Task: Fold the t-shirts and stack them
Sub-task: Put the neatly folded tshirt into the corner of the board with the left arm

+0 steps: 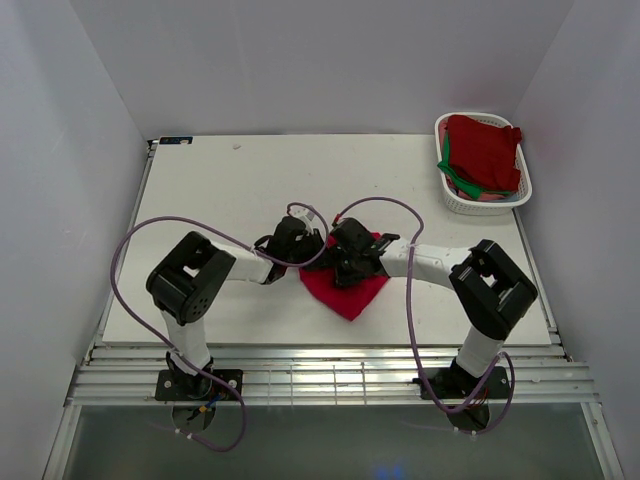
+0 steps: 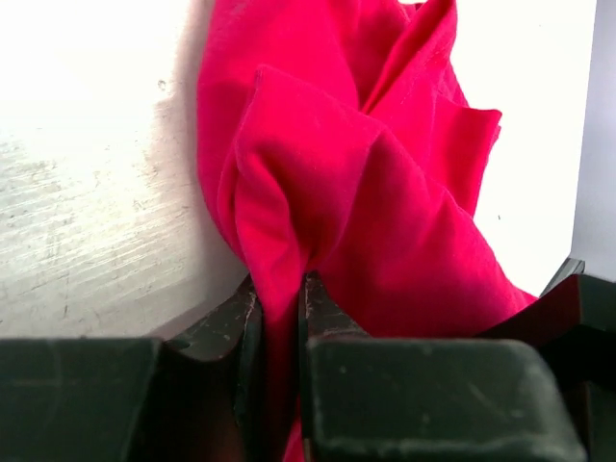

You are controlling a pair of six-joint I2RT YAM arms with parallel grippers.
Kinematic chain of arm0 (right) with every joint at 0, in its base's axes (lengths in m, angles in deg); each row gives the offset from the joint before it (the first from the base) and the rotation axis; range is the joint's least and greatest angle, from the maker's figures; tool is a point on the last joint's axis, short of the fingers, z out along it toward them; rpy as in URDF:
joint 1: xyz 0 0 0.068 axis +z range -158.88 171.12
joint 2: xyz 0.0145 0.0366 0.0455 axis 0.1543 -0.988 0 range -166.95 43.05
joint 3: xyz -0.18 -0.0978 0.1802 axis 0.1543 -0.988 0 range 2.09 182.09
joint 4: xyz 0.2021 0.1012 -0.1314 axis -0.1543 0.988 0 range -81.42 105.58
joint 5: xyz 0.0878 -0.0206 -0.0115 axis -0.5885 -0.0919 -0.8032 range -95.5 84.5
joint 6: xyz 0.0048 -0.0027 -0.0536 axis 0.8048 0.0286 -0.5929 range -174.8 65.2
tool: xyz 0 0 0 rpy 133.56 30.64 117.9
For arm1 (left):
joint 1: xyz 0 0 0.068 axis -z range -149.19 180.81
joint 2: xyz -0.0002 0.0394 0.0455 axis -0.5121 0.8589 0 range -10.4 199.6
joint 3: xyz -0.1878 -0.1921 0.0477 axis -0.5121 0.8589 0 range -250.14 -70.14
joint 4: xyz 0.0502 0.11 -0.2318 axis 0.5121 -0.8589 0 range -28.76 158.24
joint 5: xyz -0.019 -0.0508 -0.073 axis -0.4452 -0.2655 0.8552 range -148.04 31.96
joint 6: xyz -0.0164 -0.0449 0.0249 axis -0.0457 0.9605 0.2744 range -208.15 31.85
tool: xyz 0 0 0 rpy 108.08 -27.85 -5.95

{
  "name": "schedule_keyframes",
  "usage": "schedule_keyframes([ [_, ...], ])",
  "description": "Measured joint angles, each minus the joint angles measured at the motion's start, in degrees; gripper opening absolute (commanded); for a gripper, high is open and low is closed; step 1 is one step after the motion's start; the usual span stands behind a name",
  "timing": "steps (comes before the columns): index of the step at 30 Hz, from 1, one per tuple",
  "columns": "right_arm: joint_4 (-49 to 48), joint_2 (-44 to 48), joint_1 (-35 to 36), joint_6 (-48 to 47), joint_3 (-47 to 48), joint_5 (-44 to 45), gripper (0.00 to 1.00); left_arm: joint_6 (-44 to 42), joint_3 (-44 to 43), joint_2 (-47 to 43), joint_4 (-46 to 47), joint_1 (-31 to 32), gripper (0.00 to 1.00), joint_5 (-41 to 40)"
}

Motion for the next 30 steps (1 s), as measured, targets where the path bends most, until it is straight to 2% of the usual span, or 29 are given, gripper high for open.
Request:
schedule_keyframes([
  [1, 0.0, 0.2, 0.1, 0.0, 0.0, 0.2, 0.33, -0.1, 0.1, -0.2, -0.1, 0.0, 0.00, -0.3],
  [2, 0.1, 0.4, 0.3, -0.1, 0.0, 0.4, 0.46, -0.3, 0.1, -0.5, -0.5, 0.1, 0.00, -0.8],
  [4, 1.2, 1.2, 0.7, -0.6, 0.1, 1.3, 0.56, -1.4, 0.0, -1.8, -3.1, 0.5, 0.00, -2.5],
  [5, 2.0, 1.8, 0.9, -0.9, 0.2, 1.9, 0.71, -2.2, -0.3, -2.6, -5.2, 0.7, 0.00, -3.5],
  [6, 3.3, 2.6, 1.1, -0.9, 0.4, 2.6, 0.80, -3.2, -0.9, -3.3, -7.7, 0.8, 0.00, -4.4],
  [7, 4.9, 3.5, 1.2, -1.3, 0.9, 3.5, 0.80, -4.3, -1.7, -3.9, -10.5, 1.0, 0.00, -5.4],
  [8, 6.4, 4.6, 1.3, -2.1, 1.6, 4.5, 0.85, -5.6, -2.8, -4.3, -13.5, 1.2, 0.00, -6.5],
  [12, 11.3, 11.8, 1.3, -3.7, 4.2, 8.9, 0.89, -10.6, -6.5, -6.8, -23.6, 0.6, 0.00, -10.9],
  [18, 15.2, 21.9, 1.2, -4.8, 6.1, 13.5, 0.91, -15.8, -10.5, -12.3, -34.8, -4.7, 0.00, -16.4],
  [23, 17.6, 24.2, 1.1, -5.1, 4.9, 15.3, 0.91, -19.8, -15.1, -15.3, -40.2, -9.3, 0.00, -19.7],
  [30, 19.1, 24.2, 1.0, -5.3, 1.4, 15.3, 0.91, -26.5, -23.1, -14.0, -44.4, -15.7, 0.00, -21.7],
])
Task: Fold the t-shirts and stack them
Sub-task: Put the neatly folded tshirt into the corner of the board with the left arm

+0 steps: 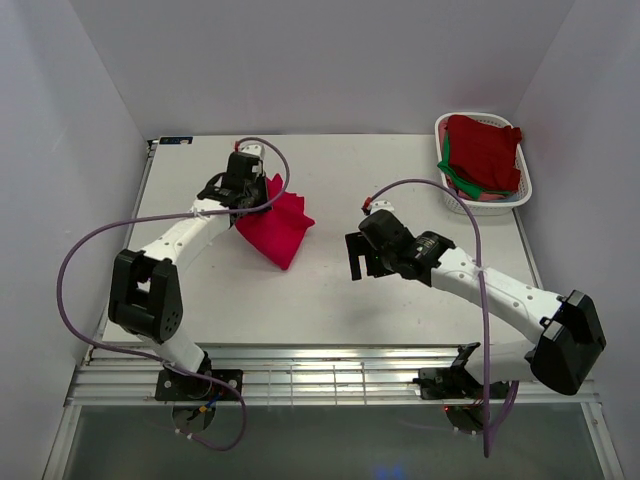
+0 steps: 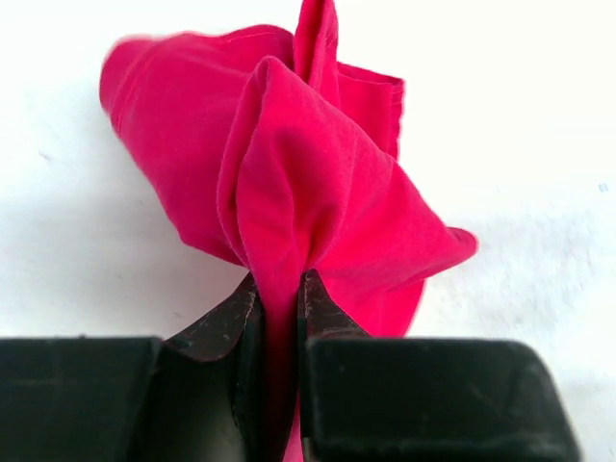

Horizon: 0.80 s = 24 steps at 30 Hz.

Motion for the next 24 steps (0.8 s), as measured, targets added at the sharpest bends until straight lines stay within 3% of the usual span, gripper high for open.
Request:
schedule_keyframes([
  [12, -2.2, -0.2, -0.1, -0.3, -3.7, -2.1, 0.91, -8.9, -19.7, 16.7, -3.1, -14.1, 0.00, 1.2],
  [24, -4.3, -1.9, -0.1, -0.3, -4.7, -4.8, 0.90, -13.6, -26.5, 28.2, -4.4, -27.9, 0.00, 1.7],
])
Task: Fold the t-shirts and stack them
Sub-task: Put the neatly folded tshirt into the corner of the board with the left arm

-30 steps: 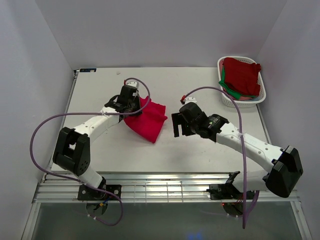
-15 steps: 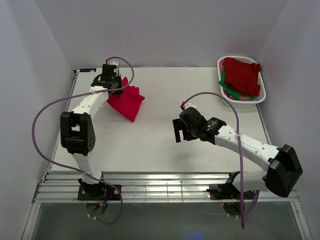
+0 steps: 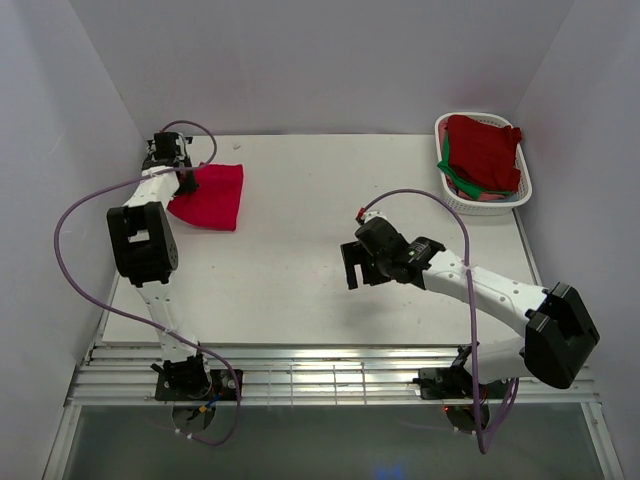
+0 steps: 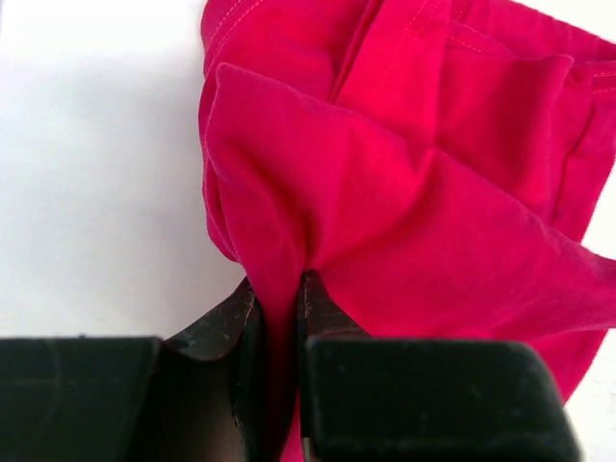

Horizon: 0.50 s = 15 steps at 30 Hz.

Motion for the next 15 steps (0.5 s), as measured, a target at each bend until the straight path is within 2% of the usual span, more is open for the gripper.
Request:
schedule_keyframes([
  [9, -1.0, -3.0, 0.0, 0.3, 0.0, -2.6, 0.90, -0.3, -4.0, 2.3, -0.5, -8.6, 0.00, 1.2],
  [15, -1.4, -5.4, 0.0, 0.5, 0.0, -3.3, 0.90, 0.6, -8.5, 7.2, -0.4, -11.5, 0.00, 2.2],
])
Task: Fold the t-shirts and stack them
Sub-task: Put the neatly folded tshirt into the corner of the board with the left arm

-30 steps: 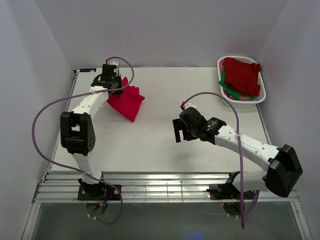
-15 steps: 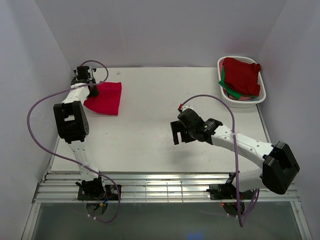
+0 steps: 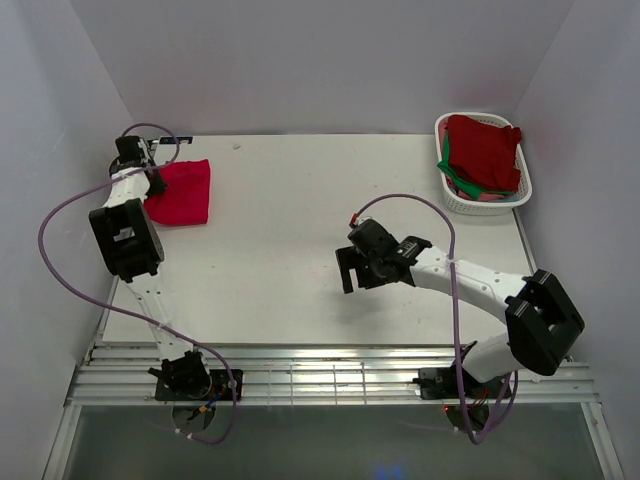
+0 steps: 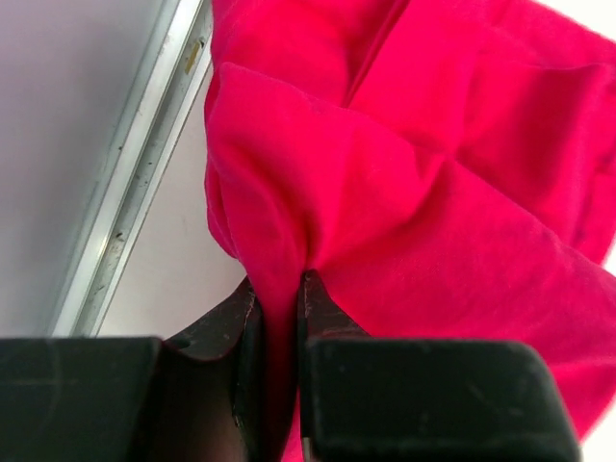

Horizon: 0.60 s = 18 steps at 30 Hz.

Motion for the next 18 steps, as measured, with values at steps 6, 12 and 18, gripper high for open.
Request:
schedule_keyframes([
  [6, -0.2, -2.2, 0.0, 0.6, 0.4, -0.7, 0.91, 1.7, -1.5, 3.3, -1.0, -0.8, 0.96, -1.3],
  [12, 0.3, -3.6, 0.0, 0.5, 3.6, -0.4, 0.88, 4.7, -5.8, 2.9, -2.6, -0.8, 0.98, -6.6],
  [18, 1.8, -4.7, 0.0, -0.8, 11.2, 2.7, 0.85, 6.1, -9.1, -4.3, -3.1, 0.0, 0.98, -10.1],
])
